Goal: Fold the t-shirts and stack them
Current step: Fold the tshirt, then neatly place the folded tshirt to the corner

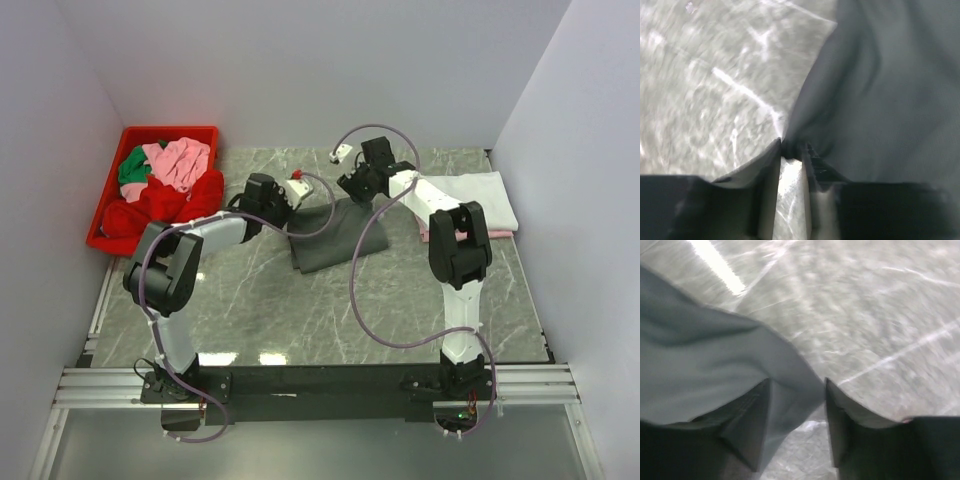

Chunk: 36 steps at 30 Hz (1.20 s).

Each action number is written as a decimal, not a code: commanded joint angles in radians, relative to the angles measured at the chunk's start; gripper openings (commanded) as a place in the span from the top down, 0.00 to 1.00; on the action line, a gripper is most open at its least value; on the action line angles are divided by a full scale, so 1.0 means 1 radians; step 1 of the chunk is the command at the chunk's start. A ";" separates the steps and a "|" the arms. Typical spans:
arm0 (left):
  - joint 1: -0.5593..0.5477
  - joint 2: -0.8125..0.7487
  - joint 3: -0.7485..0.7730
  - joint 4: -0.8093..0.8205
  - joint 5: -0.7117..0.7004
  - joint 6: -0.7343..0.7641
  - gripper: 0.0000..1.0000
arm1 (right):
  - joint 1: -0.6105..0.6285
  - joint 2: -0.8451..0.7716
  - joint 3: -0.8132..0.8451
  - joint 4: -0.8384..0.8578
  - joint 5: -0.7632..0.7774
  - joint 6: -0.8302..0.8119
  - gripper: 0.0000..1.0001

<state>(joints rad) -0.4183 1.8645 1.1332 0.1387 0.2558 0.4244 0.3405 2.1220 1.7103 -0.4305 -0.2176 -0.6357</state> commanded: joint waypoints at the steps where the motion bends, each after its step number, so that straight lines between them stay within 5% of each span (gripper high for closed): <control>1: 0.003 0.004 0.088 -0.054 -0.123 -0.123 0.68 | 0.006 -0.016 0.016 0.145 0.133 0.131 0.43; 4: 0.012 -0.022 0.129 -0.060 -0.321 -0.252 0.42 | -0.011 -0.060 -0.003 0.176 0.234 0.249 0.39; 5: 0.021 -0.040 0.131 -0.050 -0.405 -0.332 0.22 | -0.033 -0.080 -0.002 0.156 0.221 0.304 0.38; 6: 0.029 -0.079 0.135 -0.062 -0.429 -0.370 0.20 | -0.052 -0.092 0.003 0.100 0.178 0.326 0.38; 10: 0.084 -0.224 0.104 -0.106 -0.367 -0.611 0.17 | -0.152 -0.132 -0.046 -0.008 -0.173 0.483 0.37; 15: 0.122 -0.508 -0.126 -0.044 -0.164 -0.723 0.17 | -0.207 -0.067 -0.061 -0.183 -0.362 0.567 0.32; 25: 0.125 -0.968 -0.498 -0.123 -0.024 -0.791 0.17 | -0.206 0.093 -0.046 -0.257 -0.411 0.600 0.27; 33: 0.125 -1.211 -0.549 -0.226 0.000 -0.829 0.17 | -0.158 0.119 -0.049 -0.387 -0.437 0.579 0.27; 36: 0.125 -1.260 -0.553 -0.249 0.010 -0.834 0.17 | -0.147 0.134 -0.058 -0.401 -0.462 0.584 0.36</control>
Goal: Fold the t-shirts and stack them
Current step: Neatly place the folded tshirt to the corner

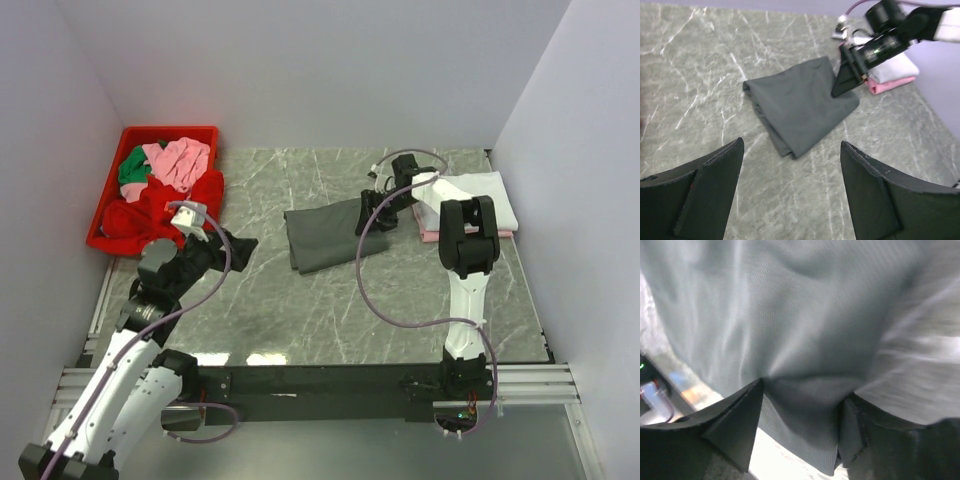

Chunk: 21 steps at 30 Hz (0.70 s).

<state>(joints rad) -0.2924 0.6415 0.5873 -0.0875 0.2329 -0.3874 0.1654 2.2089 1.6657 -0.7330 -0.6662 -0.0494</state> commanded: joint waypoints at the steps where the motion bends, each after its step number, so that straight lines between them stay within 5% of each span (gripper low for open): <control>1: -0.001 -0.048 -0.010 -0.026 0.034 -0.027 0.17 | 0.028 0.054 -0.018 -0.097 -0.018 0.002 0.40; 4: -0.001 -0.080 -0.021 -0.018 0.039 -0.036 0.17 | 0.026 0.078 -0.006 -0.106 -0.018 -0.001 0.67; 6: -0.001 -0.091 -0.023 -0.012 0.042 -0.033 0.17 | 0.026 0.089 0.015 -0.126 -0.027 -0.007 0.95; 7: -0.001 -0.092 -0.021 -0.011 0.042 -0.033 0.18 | 0.022 0.087 0.022 -0.125 -0.024 -0.007 1.00; 21: -0.001 -0.098 -0.017 0.009 0.056 -0.022 0.18 | 0.019 -0.256 0.094 -0.178 0.485 -0.200 1.00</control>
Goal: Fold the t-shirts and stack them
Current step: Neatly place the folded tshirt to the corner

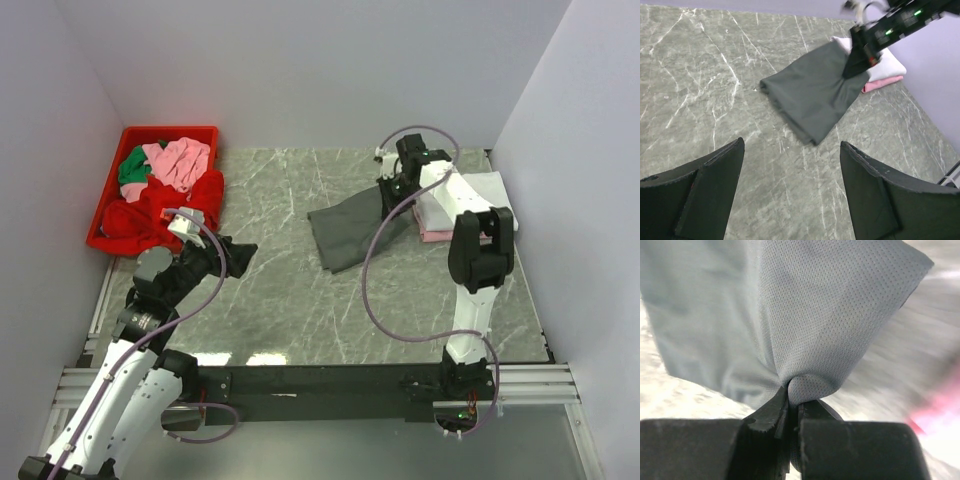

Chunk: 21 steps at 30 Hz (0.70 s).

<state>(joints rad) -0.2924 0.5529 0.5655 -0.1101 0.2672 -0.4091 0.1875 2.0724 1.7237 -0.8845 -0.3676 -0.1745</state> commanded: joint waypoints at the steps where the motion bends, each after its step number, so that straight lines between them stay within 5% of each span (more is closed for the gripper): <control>1: -0.001 -0.011 0.007 0.035 0.023 0.000 0.18 | -0.003 -0.132 0.030 -0.021 0.252 -0.080 1.00; 11: -0.001 -0.025 0.017 0.021 0.026 0.016 0.18 | -0.011 -0.210 0.034 0.056 0.580 -0.164 1.00; 21: -0.001 -0.027 0.028 -0.003 0.017 0.035 0.18 | -0.020 -0.144 0.200 0.048 0.682 -0.261 1.00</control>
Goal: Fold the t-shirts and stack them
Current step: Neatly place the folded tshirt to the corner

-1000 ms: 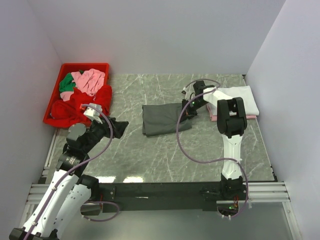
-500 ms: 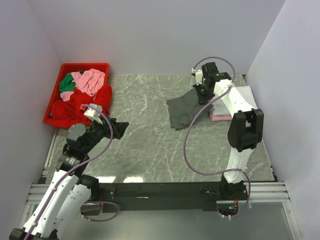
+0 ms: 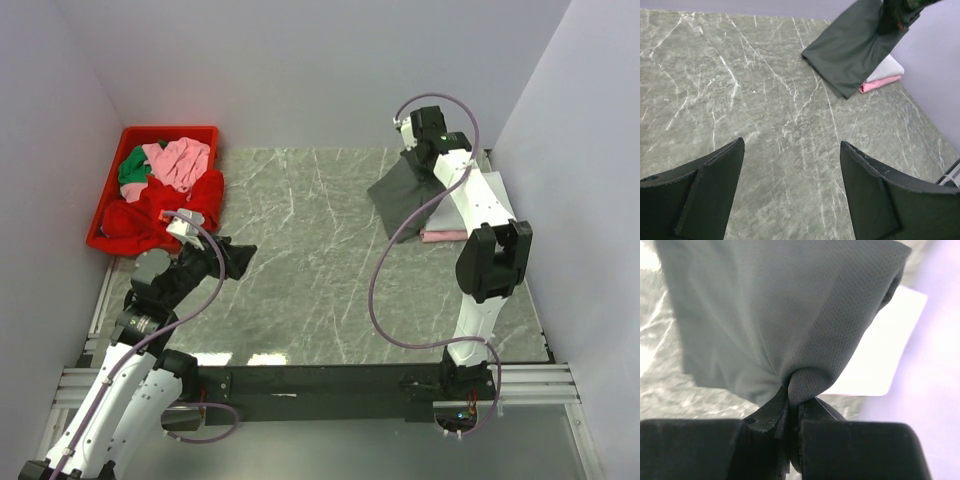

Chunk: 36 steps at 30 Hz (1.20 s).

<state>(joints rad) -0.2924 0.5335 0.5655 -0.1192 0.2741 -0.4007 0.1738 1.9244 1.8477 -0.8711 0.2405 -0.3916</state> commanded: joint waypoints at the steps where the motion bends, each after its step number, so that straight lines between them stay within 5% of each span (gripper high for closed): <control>1: -0.001 -0.009 0.028 0.003 0.010 0.026 0.18 | -0.007 0.004 0.084 0.037 0.083 -0.049 1.00; 36: -0.001 -0.012 0.027 -0.004 0.008 0.031 0.18 | -0.048 -0.125 0.133 0.057 0.092 -0.069 1.00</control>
<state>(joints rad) -0.2924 0.5217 0.5655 -0.1413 0.2733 -0.3820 0.1413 1.8603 1.9129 -0.8337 0.3214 -0.4522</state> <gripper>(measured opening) 0.820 0.055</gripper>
